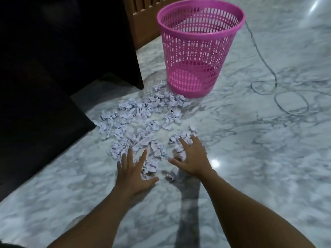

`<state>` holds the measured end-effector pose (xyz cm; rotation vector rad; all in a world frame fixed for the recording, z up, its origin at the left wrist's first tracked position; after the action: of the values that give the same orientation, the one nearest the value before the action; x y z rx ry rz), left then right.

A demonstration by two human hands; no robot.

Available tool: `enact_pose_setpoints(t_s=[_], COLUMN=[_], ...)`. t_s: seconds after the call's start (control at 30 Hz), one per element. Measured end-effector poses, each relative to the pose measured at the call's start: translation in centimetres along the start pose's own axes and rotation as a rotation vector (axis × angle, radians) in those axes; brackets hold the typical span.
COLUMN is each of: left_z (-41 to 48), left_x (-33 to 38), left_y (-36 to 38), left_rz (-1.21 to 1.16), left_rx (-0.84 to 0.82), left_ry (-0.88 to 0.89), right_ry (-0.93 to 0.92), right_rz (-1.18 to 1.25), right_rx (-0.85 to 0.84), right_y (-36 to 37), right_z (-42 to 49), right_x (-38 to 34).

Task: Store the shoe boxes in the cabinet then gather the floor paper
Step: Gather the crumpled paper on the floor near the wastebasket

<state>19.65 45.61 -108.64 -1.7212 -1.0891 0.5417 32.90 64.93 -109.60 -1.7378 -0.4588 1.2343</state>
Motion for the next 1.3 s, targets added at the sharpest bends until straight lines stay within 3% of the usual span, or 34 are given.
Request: enact_pose_setpoints(t_s=[0.2,0.3,0.43,0.6,0.77,0.83,1.0,1.17,1.3], left_z=[2.1,3.9,5.5,6.9,8.4,9.2,10.8,9.2,7.6], left_x=[-2.2,-1.7,-0.2,1.9,3.2,4.0,4.8,2.7,0.7], left_y=[1.2,1.8,2.0,1.7,0.4,0.6,0.3,-1.8,-0.7], left_rz=[-0.054,-0.075,-0.103,-0.110,-0.093,-0.096,-0.062,-0.119,-0.066], left_rx=[0.239,0.265,0.292,0.322,0.334,0.331,0.288,0.389,0.257], left_ry=[0.225,0.245,0.318,0.395,0.378,0.388,0.326,0.481,0.404], right_ry=[-0.199,-0.160,-0.139,0.024,0.300,0.323,0.262,0.057,-0.087], right_rz=[-0.221,-0.253,-0.242,-0.235,-0.318,-0.298,-0.121,-0.116,-0.165], right_rx=[-0.061,-0.031,0.239,0.360,0.297,0.242,0.213,0.304,0.223], right_y=[3.4,4.8,4.4,2.0,0.3,0.4,1.9,2.4,1.9], right_z=[-0.9,-1.2,0.0,1.2,1.1,1.5,2.1,2.4,4.9], right_x=[0.1,-0.3,-0.9,-0.4,1.9,2.8,5.1,4.6,3.1])
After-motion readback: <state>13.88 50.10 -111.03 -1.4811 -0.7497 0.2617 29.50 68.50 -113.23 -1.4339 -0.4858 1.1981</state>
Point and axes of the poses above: each hand's wrist, its own z-axis towards the middle knuckle, its own y-axis out of the palm, x = y × z, the point moved 6 cm from there along z, towards the middle knuckle, and after that the axes turned 12 degrees about -y, right-handed, at the moved point
